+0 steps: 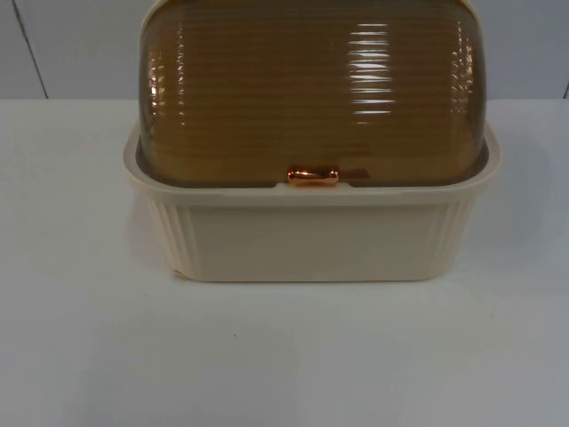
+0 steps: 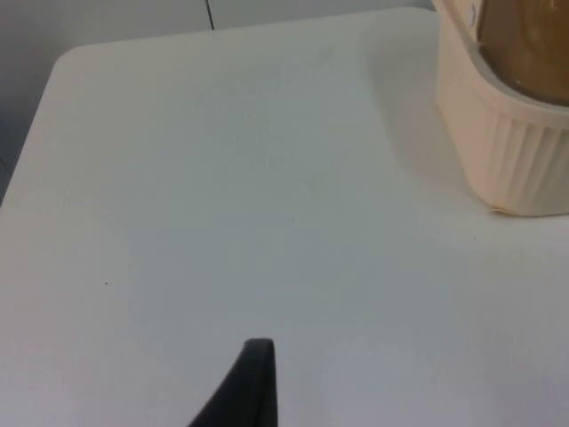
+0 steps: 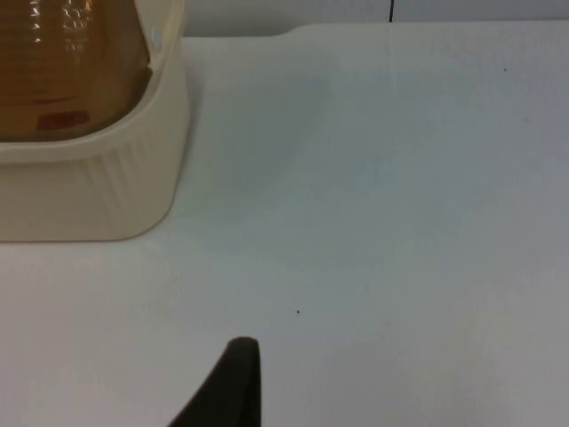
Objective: Open the box lid with the left hand, place the block into the box with the right hand, then close the box lid with the left hand.
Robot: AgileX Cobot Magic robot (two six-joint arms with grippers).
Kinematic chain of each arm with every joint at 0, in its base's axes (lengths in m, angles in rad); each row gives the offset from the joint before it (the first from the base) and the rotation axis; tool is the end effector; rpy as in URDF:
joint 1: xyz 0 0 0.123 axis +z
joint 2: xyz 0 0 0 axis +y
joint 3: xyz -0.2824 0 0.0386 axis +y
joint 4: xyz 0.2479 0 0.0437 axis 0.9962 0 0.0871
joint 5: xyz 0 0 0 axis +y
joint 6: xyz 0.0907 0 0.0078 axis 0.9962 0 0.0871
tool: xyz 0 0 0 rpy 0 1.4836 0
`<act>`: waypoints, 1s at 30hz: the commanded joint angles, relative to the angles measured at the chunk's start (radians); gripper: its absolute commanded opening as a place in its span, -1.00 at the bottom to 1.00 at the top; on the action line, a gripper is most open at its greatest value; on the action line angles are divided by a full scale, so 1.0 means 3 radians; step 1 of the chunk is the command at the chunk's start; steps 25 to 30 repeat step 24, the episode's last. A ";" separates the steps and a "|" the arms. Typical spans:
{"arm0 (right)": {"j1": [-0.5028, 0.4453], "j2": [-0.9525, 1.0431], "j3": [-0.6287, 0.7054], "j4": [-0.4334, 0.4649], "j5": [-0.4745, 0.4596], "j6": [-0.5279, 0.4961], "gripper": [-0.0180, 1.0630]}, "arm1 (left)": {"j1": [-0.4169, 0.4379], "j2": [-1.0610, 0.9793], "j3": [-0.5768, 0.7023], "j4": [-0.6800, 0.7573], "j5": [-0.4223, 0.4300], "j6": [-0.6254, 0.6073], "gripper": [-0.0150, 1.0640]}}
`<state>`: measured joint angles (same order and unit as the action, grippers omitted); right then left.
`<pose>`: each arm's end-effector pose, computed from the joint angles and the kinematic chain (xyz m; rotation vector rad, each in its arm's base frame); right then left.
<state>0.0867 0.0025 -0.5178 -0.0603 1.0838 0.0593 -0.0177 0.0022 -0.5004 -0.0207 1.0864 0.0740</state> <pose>-0.0071 -0.0055 0.2804 -0.0239 2.0505 0.0186 -0.0057 -0.0016 0.2752 0.0962 2.0694 0.0097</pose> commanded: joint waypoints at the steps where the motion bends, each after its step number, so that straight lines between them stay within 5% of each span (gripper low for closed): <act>1: -0.0085 -0.0008 0.0008 0.0009 -0.0022 0.0012 0.96 | 0.0027 -0.0007 0.0018 0.0011 -0.0038 -0.0015 0.97; 30: -0.0035 -0.0008 0.0008 0.0032 -0.0022 0.0012 0.96 | -0.0004 -0.0007 0.0018 0.0017 -0.0038 -0.0015 0.97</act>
